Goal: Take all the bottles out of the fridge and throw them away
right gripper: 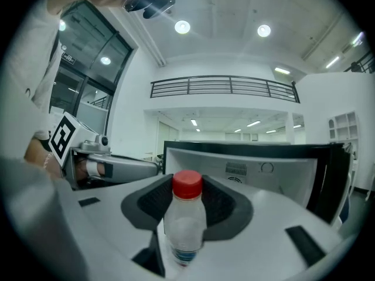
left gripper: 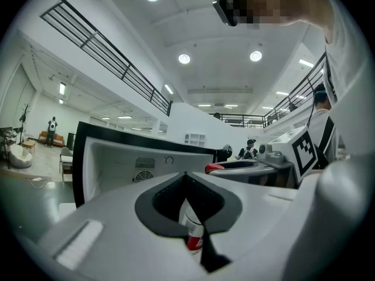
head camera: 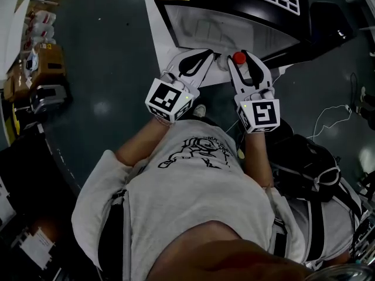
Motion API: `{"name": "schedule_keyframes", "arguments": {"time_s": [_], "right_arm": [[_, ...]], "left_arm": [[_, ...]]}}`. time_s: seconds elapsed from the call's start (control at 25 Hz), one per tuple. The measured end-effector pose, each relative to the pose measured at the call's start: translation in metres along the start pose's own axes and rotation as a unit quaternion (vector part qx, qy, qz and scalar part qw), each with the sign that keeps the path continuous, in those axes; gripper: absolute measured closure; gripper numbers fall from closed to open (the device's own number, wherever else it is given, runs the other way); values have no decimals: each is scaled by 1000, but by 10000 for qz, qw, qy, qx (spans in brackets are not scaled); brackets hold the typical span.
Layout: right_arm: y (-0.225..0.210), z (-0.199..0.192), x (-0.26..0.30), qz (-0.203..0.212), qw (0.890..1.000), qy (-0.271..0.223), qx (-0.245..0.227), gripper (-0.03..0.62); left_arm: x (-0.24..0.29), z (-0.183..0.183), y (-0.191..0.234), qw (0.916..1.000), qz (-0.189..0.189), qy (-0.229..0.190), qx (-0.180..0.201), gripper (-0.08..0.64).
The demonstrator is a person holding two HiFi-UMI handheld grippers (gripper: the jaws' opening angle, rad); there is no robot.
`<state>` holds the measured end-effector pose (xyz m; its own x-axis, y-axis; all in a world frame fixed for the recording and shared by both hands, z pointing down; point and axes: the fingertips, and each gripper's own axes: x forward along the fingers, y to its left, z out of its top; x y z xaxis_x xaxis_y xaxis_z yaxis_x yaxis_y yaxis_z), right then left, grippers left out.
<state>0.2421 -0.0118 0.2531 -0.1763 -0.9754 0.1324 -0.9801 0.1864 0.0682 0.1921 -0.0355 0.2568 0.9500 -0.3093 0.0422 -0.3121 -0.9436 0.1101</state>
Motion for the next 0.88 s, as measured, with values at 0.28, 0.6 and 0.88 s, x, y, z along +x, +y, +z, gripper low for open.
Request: {"name": "schedule_keyframes", "arguments": {"time_s": [0.28, 0.6, 0.88], "right_arm": [[21, 3, 11, 182, 9998, -13, -106, 437], [51, 8, 28, 382, 9990, -12, -215, 436], [84, 17, 45, 527, 9983, -40, -250, 436]], "left_arm": [[-22, -1, 15, 9997, 233, -26, -1, 551], [-50, -2, 35, 9992, 406, -42, 24, 551], [-79, 0, 55, 9987, 496, -72, 10, 551]]}}
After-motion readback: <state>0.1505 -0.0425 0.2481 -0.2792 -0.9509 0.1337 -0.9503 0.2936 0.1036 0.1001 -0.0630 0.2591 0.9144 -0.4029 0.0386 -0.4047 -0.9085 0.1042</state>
